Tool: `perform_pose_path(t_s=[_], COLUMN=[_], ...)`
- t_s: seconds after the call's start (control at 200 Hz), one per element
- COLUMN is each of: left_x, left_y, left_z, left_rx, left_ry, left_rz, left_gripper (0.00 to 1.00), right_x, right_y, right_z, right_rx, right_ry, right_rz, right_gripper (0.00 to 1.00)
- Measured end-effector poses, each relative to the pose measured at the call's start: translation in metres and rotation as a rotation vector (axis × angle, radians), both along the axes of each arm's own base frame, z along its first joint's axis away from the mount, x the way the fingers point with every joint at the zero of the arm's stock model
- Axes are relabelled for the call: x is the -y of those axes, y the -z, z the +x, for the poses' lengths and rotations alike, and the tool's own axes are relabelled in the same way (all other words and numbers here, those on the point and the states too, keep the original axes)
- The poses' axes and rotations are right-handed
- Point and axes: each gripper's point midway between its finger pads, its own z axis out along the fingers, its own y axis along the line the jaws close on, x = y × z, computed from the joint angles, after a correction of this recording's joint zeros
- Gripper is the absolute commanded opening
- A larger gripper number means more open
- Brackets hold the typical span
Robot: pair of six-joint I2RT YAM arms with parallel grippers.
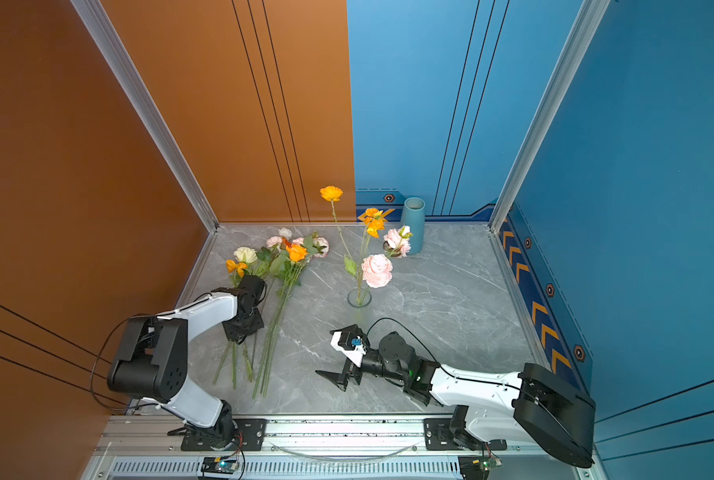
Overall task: Arrange the flowers into the vase
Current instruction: 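Grasp the yellow poppy stems with the left gripper, then lift the yellow poppy stems upright with the left gripper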
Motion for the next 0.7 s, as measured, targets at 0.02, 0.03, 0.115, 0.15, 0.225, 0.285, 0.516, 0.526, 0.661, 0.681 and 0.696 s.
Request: perform_pose_path(t_s=[0.02, 0.03, 0.115, 0.15, 0.225, 0.285, 0.516, 0.526, 0.661, 0.681, 0.696], left_x=[0.000, 0.000, 0.001, 0.001, 0.001, 0.001, 0.002, 0.002, 0.006, 0.007, 0.008], left_y=[0.000, 0.000, 0.000, 0.000, -0.001, -0.005, -0.056, -0.059, -0.086, -0.089, -0.090], left_z=[0.001, 0.002, 0.006, 0.006, 0.006, 0.004, 0.008, 0.008, 0.009, 0.009, 0.009], left_rx=[-0.001, 0.000, 0.008, 0.011, 0.018, 0.031, 0.203, 0.211, 0.302, 0.308, 0.310], left_ry=[0.005, 0.003, 0.010, 0.006, 0.004, 0.005, 0.017, 0.017, 0.041, 0.047, 0.052], left_rz=[0.000, 0.000, 0.000, -0.001, -0.003, -0.008, -0.031, -0.031, -0.057, -0.065, -0.071], left_gripper=[0.05, 0.04, 0.00, 0.00, 0.00, 0.00, 0.00, 0.00, 0.00, 0.00, 0.00], right_x=[0.000, 0.000, 0.000, 0.001, 0.001, 0.001, 0.002, 0.002, 0.005, 0.005, 0.006], right_y=[0.000, 0.000, 0.000, 0.000, -0.001, -0.001, -0.002, -0.002, -0.008, -0.009, -0.010], right_z=[0.000, 0.000, 0.001, 0.001, 0.002, 0.003, 0.005, 0.005, 0.010, 0.010, 0.011], right_rx=[0.000, 0.000, 0.001, 0.001, 0.001, 0.001, -0.004, -0.004, -0.004, -0.003, -0.003], right_ry=[0.000, 0.000, 0.002, 0.003, 0.007, 0.008, 0.014, 0.015, 0.027, 0.029, 0.031], right_rz=[0.000, 0.001, 0.001, 0.001, 0.002, 0.002, 0.006, 0.007, 0.031, 0.034, 0.036], right_gripper=[1.00, 1.00, 1.00, 1.00, 1.00, 1.00, 1.00, 1.00, 1.00, 1.00, 1.00])
